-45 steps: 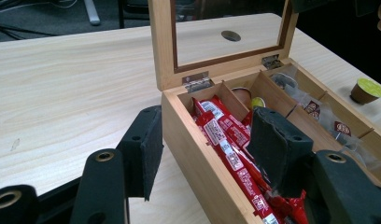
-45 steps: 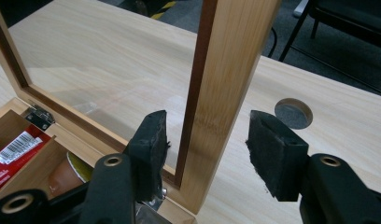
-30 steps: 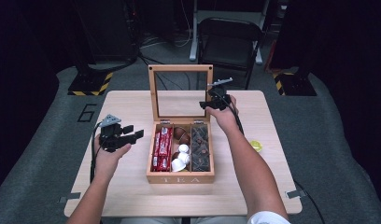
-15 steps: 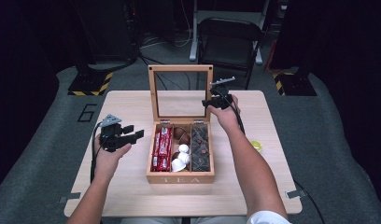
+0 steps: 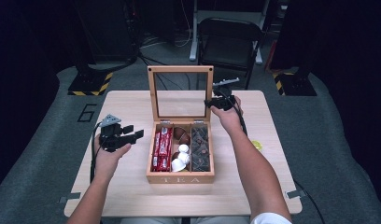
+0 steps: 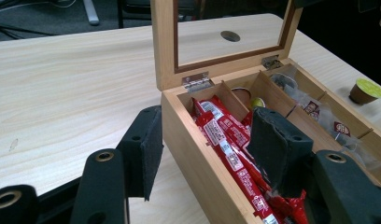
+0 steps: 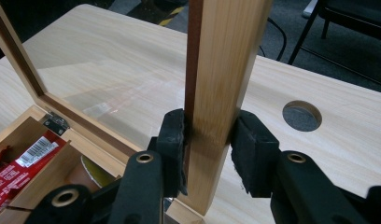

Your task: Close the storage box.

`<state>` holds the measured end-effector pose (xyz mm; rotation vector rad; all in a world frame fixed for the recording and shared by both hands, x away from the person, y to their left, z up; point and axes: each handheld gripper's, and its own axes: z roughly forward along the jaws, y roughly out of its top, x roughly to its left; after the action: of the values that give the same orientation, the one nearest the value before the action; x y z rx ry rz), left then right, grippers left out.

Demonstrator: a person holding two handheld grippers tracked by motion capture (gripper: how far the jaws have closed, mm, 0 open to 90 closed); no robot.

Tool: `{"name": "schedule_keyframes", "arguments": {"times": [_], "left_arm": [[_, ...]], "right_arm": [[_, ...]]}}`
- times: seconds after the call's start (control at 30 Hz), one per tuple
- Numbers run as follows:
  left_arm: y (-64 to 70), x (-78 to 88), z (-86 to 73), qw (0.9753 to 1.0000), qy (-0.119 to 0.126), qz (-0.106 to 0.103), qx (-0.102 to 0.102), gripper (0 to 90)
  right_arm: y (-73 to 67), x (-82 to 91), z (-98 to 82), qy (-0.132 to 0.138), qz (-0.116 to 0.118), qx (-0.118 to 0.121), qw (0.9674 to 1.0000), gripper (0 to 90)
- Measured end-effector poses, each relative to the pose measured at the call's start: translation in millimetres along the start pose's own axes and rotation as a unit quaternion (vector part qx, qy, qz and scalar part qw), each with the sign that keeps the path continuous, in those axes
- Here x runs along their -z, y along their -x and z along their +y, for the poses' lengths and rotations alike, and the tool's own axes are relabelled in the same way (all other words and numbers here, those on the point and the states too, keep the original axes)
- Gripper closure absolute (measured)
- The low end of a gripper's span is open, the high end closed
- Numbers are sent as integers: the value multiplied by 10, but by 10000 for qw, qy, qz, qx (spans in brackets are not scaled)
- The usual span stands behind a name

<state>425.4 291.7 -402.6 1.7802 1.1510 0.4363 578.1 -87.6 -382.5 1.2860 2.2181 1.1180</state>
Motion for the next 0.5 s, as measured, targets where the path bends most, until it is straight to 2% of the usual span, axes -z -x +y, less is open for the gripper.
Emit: {"name": "schedule_keyframes", "arguments": {"times": [0.3, 0.4, 0.47, 0.5], "left_arm": [[4, -34, -11, 10000, -41, 5, 3, 443], [12, -45, -13, 10000, -31, 15, 4, 443], [17, -51, -14, 10000, -64, 3, -6, 443], [31, -60, -17, 10000, -47, -6, 74, 443]], "right_arm": [[-63, 99, -77, 176, 16, 139, 9997, 653], [-95, 134, -115, 251, -33, 258, 9993, 652], [-130, 156, -135, 282, -85, 232, 9993, 651], [-141, 166, -149, 315, -115, 280, 9990, 651]]}}
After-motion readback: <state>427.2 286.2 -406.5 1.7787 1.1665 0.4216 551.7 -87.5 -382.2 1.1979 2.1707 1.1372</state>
